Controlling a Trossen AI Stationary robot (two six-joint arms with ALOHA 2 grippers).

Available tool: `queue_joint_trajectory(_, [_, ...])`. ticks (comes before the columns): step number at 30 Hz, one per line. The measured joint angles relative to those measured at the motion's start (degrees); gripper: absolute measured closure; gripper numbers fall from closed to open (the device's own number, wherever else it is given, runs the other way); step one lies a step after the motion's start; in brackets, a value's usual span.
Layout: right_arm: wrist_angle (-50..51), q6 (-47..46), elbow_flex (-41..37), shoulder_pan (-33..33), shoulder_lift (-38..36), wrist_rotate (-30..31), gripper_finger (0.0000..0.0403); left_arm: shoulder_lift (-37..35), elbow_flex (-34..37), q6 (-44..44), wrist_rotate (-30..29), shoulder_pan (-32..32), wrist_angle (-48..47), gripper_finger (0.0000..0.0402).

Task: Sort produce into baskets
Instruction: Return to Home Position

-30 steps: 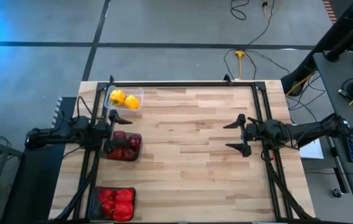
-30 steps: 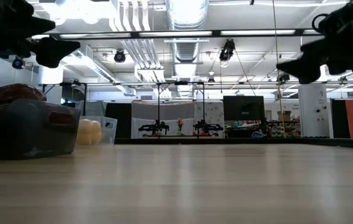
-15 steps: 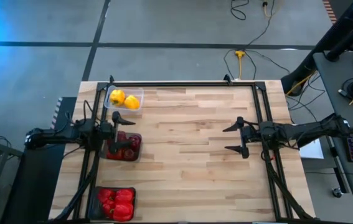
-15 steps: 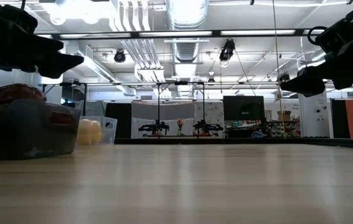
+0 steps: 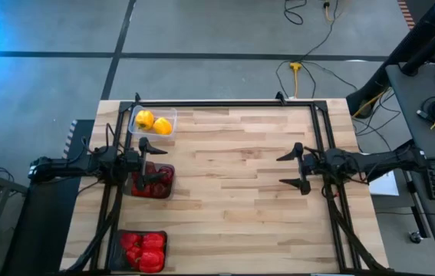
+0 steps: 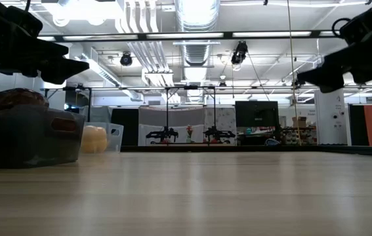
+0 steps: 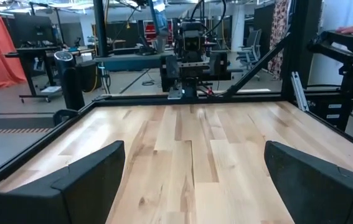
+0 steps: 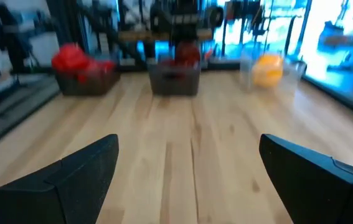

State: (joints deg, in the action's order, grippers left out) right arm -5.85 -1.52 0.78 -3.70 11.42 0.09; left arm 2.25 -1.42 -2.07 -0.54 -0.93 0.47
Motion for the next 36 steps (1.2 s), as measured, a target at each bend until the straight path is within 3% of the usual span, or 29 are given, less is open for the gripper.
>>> queue_joint_trajectory(11, [-0.07,0.01,-0.06,0.00,-11.20,0.02,0.0024,0.50,-0.43,0.00,0.02,0.00,0.20,0.0036])
queue_joint_trajectory(36, [-0.39,0.01,0.33,-0.02,-7.86,0.01,0.0024,1.15,-0.43,0.00,0.07,0.00,0.38,0.0036])
